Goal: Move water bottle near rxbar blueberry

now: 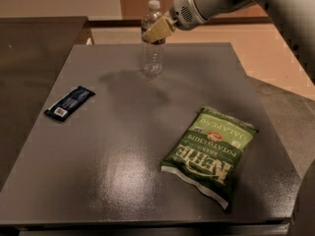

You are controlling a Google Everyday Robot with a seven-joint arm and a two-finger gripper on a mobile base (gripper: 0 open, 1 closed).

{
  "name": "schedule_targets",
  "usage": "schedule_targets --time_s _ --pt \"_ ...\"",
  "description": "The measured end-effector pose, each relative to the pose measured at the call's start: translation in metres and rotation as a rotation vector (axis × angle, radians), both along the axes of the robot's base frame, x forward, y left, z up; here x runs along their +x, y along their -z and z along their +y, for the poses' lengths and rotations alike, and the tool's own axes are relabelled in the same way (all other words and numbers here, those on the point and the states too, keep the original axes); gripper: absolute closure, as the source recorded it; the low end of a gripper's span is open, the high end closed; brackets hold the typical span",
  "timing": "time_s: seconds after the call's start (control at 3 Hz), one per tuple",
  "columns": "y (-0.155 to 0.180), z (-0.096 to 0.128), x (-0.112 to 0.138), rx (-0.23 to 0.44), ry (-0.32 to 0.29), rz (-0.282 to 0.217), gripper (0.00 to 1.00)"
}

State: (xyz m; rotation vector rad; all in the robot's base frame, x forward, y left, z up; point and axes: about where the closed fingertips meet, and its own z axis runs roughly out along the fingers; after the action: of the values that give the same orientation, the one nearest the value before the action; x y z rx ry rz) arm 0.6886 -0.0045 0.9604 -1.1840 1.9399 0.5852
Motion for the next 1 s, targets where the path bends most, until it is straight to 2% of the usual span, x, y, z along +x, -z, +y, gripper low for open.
schedule_targets --time_s 1.0 --pt "-0.012 0.058 -0.05 0.0 -0.074 -0.015 1.0"
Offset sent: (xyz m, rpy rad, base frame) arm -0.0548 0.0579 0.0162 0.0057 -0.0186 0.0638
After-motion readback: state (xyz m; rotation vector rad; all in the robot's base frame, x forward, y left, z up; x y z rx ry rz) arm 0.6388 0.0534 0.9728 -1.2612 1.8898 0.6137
